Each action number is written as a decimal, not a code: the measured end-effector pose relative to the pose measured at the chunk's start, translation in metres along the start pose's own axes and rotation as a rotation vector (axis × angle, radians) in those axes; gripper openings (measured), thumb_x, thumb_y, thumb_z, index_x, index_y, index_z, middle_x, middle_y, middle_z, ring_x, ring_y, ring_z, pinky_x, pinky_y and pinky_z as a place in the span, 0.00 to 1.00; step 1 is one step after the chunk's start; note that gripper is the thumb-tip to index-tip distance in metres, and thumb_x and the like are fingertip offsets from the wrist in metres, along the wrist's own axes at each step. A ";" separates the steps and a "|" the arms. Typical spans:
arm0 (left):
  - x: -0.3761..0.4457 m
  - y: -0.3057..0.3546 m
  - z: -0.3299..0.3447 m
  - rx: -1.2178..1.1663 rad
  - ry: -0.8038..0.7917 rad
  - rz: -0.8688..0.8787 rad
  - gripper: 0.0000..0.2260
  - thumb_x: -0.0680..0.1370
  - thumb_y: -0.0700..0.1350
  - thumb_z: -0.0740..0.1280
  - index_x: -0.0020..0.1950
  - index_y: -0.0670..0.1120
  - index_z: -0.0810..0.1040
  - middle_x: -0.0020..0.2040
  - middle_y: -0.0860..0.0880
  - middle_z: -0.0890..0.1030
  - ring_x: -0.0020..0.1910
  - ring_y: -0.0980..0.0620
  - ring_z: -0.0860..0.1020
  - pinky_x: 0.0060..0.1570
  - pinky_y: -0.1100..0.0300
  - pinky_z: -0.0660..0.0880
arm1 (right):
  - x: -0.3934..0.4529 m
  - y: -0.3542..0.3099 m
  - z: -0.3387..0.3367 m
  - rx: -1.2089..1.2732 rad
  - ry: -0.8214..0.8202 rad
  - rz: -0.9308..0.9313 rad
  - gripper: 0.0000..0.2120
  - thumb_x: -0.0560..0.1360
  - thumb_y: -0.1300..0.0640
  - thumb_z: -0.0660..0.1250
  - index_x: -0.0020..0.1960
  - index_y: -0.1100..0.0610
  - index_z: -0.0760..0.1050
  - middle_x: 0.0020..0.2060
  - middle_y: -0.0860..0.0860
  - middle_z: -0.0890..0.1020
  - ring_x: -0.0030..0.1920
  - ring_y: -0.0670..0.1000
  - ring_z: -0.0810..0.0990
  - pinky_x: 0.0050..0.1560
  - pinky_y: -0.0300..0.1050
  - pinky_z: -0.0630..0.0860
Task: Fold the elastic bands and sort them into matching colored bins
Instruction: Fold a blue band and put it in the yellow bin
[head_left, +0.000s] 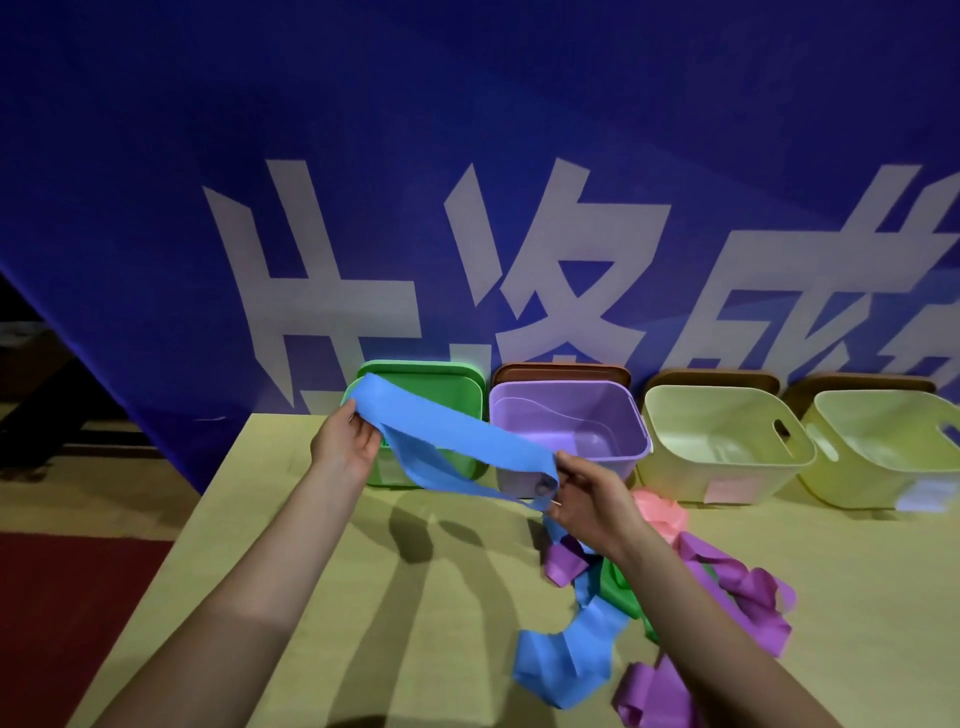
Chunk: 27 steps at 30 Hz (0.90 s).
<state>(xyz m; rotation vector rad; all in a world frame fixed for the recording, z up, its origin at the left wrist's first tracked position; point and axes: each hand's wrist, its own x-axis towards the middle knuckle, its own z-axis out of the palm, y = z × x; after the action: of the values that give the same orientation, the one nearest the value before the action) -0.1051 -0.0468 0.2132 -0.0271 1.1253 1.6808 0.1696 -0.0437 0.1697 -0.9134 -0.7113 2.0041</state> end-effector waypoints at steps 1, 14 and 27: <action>0.002 -0.001 -0.002 -0.007 0.009 -0.006 0.04 0.81 0.40 0.61 0.52 0.42 0.74 0.61 0.46 0.78 0.60 0.50 0.77 0.55 0.59 0.74 | -0.002 -0.001 0.001 -0.051 0.003 -0.012 0.20 0.80 0.60 0.55 0.36 0.60 0.81 0.30 0.53 0.81 0.29 0.49 0.79 0.27 0.39 0.72; -0.002 -0.004 0.003 -0.010 -0.036 0.051 0.11 0.82 0.42 0.60 0.63 0.43 0.72 0.66 0.45 0.76 0.64 0.49 0.75 0.60 0.57 0.73 | -0.015 0.004 -0.015 -0.480 0.049 -0.255 0.02 0.69 0.59 0.69 0.38 0.57 0.79 0.36 0.51 0.80 0.40 0.49 0.78 0.43 0.40 0.74; -0.005 0.001 0.002 -0.077 -0.067 0.008 0.09 0.82 0.42 0.59 0.61 0.42 0.71 0.60 0.45 0.78 0.61 0.49 0.77 0.57 0.58 0.74 | -0.015 -0.006 -0.020 -0.238 0.162 -0.081 0.12 0.76 0.72 0.62 0.54 0.61 0.78 0.42 0.54 0.81 0.37 0.48 0.78 0.30 0.32 0.71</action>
<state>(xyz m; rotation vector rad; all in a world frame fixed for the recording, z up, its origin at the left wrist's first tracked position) -0.1029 -0.0488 0.2178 -0.0155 1.0117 1.7191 0.1943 -0.0499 0.1677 -1.1532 -0.8922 1.7768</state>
